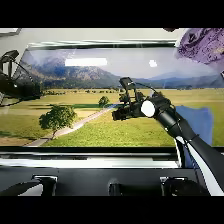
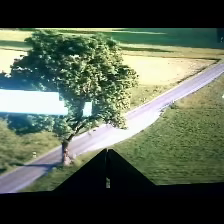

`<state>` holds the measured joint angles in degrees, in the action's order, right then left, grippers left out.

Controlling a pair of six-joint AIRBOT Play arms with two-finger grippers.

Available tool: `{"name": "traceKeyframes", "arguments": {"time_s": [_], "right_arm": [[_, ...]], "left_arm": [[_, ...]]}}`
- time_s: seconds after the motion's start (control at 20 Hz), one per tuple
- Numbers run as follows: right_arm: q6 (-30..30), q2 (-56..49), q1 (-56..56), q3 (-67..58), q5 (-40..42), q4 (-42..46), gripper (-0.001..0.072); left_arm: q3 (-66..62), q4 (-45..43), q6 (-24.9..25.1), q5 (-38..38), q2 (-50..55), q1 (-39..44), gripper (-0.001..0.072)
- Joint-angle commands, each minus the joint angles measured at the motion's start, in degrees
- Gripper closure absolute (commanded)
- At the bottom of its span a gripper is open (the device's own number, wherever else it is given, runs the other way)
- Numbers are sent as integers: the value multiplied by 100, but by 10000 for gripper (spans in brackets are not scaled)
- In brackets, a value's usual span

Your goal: Fold the clothes and pants, and hang the long-sleeved shirts on hangers.

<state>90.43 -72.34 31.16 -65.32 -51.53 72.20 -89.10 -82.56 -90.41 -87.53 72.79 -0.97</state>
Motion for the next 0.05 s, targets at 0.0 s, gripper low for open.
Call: {"name": "traceKeyframes", "arguments": {"time_s": [0.0], "right_arm": [[0,-4,4,-7,4,2,684]], "left_arm": [[2,0,0,0,-2,0,689]]}}
